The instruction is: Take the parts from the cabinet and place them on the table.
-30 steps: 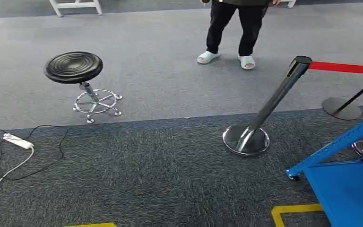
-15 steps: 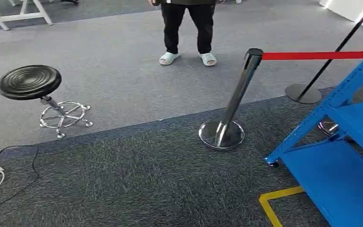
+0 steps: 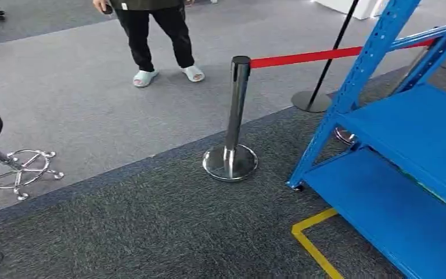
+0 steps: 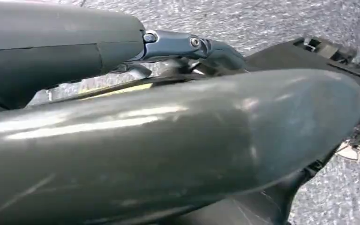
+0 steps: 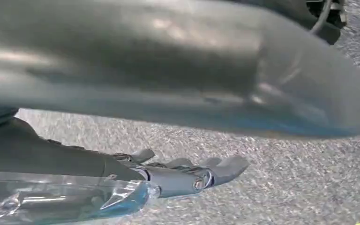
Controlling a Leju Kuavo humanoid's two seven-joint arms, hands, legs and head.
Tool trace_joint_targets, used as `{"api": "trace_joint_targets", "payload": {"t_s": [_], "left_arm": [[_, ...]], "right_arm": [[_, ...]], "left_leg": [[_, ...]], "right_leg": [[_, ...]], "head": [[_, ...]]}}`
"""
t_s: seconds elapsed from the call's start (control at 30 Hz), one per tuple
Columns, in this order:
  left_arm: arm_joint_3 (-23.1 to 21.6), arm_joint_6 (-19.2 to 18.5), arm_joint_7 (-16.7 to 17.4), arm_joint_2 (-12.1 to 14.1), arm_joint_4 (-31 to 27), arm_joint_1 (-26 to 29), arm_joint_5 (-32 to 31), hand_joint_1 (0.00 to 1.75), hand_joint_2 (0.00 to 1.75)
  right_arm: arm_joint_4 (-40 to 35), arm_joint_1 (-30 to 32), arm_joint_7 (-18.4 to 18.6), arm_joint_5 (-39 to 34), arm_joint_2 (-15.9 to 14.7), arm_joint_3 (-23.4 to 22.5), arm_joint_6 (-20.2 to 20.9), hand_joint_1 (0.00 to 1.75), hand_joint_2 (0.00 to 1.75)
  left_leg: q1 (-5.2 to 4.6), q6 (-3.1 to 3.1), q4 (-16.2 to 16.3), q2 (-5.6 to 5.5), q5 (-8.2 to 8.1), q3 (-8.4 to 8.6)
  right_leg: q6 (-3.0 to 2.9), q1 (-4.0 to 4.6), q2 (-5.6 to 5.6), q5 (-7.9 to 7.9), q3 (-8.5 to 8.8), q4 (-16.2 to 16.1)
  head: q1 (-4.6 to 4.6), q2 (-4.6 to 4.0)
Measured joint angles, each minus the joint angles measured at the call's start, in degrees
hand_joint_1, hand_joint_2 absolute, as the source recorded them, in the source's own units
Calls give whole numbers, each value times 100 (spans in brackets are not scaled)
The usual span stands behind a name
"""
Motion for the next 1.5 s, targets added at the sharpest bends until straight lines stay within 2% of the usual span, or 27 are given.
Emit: {"api": "trace_joint_targets", "payload": {"t_s": [0.07,0.1,0.13,0.17,0.23,0.27,0.3,0.37,0.4,0.43,0.6,0.67,0.77,0.83,0.9,0.93,0.97,1.1,1.13,1.17,1.23,1.3,1.33,1.4,1.43,1.47,1.5], "left_arm": [[2,0,0,-9,0,-2,-7,0,0],[2,0,0,-15,0,-3,-7,0,0],[4,0,0,-15,0,4,-4,0,0],[4,0,0,-15,0,4,-2,0,0],[2,-5,0,-13,0,4,22,0,0],[2,42,0,-11,0,6,50,0,0],[0,189,-7,-13,0,36,74,0,0],[2,503,-50,-22,-24,100,158,0,0],[2,638,-52,-20,-52,116,194,0,0],[2,719,-67,-9,-74,133,241,0,0],[192,959,-64,43,-188,328,-71,0,0],[343,981,-33,67,-190,467,-375,0,0],[681,992,-26,76,-203,727,-823,0,0],[980,988,-26,96,-256,965,-1115,0,0],[1273,981,-26,113,-347,1194,-1317,0,0],[1372,979,-26,118,-384,1268,-1349,0,0],[1443,975,-26,113,-402,1341,-1373,0,0],[1731,973,-28,111,-522,1556,-1394,0,0],[1777,970,-28,111,-555,1600,-1394,0,0],[1838,970,-31,111,-575,1658,-1401,0,0],[1875,970,-31,111,-586,1695,-1401,0,0],[1891,970,-31,111,-586,1702,-1401,0,0],[1901,970,-31,111,-588,1710,-1401,0,0],[1919,933,-31,109,-601,1732,-1460,0,0],[2008,830,-31,92,-618,1794,-1579,0,0],[2158,651,-31,74,-636,1909,-1760,0,0],[2377,456,-26,52,-669,2022,-1942,0,0]], "right_arm": [[0,49,-4,-4,2,2,-2,0,0],[-2,74,-2,-7,2,6,-2,0,0],[-4,75,0,-11,4,24,0,0,0],[-11,71,13,-22,4,39,0,0,0],[-20,61,83,-65,4,70,0,0,0],[-20,61,129,-174,4,81,-56,0,0],[-18,64,188,-366,4,81,-180,0,0],[-18,65,262,-700,4,87,-442,0,0],[-20,65,289,-800,4,107,-562,0,0],[-22,64,310,-936,4,131,-683,0,0],[-148,115,565,-2040,9,391,-1976,0,0],[-234,168,688,-2194,20,528,-2325,0,0],[-313,175,802,-2475,17,717,-2722,0,0],[-359,204,848,-2713,17,822,-3017,0,0],[-402,232,870,-2839,17,935,-3167,0,0],[-422,242,872,-2861,17,979,-3178,0,0],[-450,239,872,-2879,13,1010,-3185,0,0],[-509,289,876,-2896,9,1095,-3220,0,0],[-518,296,876,-2898,9,1099,-3224,0,0],[-529,292,876,-2896,9,1117,-3230,0,0],[-542,283,876,-2898,2,1141,-3228,0,0],[-542,289,876,-2898,2,1141,-3228,0,0],[-542,293,876,-2898,2,1141,-3228,0,0],[-547,293,876,-2905,2,1141,-3224,0,0],[-557,292,876,-2920,2,1141,-3207,0,0],[-557,273,874,-2913,2,1143,-3167,0,0],[-560,271,874,-2909,2,1145,-3137,0,0]], "left_leg": [[-18,104,-5,130,1,36],[7,155,-36,226,32,42],[-1,188,-36,274,25,49],[-18,210,-36,366,18,52],[-42,227,-33,544,6,54],[-54,237,-32,634,-4,60],[-63,237,-32,729,-20,75],[-76,224,-32,890,-66,137],[-77,209,-32,956,-93,183],[-90,176,-32,1012,-122,228],[-117,16,-88,1273,-187,320],[-86,-31,287,767,-466,192],[-82,-65,1584,588,-1011,-523],[-78,-65,1490,573,-728,-563],[-49,-72,589,435,-143,-171],[-17,-88,144,212,46,41],[25,-78,-96,-150,-24,133],[21,131,-136,142,-10,157],[13,163,-150,239,0,177],[2,222,-150,333,-15,187],[-26,244,-149,512,-29,199],[-41,250,-146,694,-48,212],[-43,245,-146,784,-67,232],[-44,212,-146,926,-114,307],[-56,180,-145,989,-147,358],[-98,138,-131,1051,-193,372],[-114,114,-122,1113,-214,391]], "right_leg": [[89,-32,137,25,-39,-72],[92,-26,15,8,-43,-25],[110,12,-372,-141,-116,154],[134,12,-606,-395,-298,533],[152,9,-750,-836,-739,1467],[156,9,-758,-907,-863,1737],[151,10,-759,-828,-848,1721],[114,21,-825,-396,-426,972],[87,34,-963,-169,-116,432],[63,67,-1257,-112,101,28],[-96,72,-969,-88,146,-63],[-157,35,-844,-55,167,-106],[-184,24,-595,-59,146,-106],[-182,19,-416,-59,164,-104],[-147,-13,-214,-59,189,-102],[-114,-26,-130,-60,196,-102],[-58,11,-46,-78,163,-51],[94,-39,209,-17,83,-150],[101,-9,-203,-81,64,-48],[123,14,-561,-302,-80,241],[149,-10,-744,-770,-513,1148],[172,-17,-754,-904,-772,1684],[173,-17,-763,-764,-689,1548],[146,-15,-869,-294,-199,665],[125,-1,-1140,-100,94,157],[116,51,-1378,-160,202,-41],[47,28,-1253,-125,208,-40]], "head": [[-5,0],[-5,0],[43,0],[61,0],[59,0],[61,0],[58,0],[58,0],[59,0],[63,0],[57,0],[4,0],[-7,0],[-14,0],[-12,0],[-9,0],[-25,0],[-22,0],[-16,0],[58,0],[61,0],[63,0],[61,0],[61,0],[67,0],[76,0],[54,0]]}}
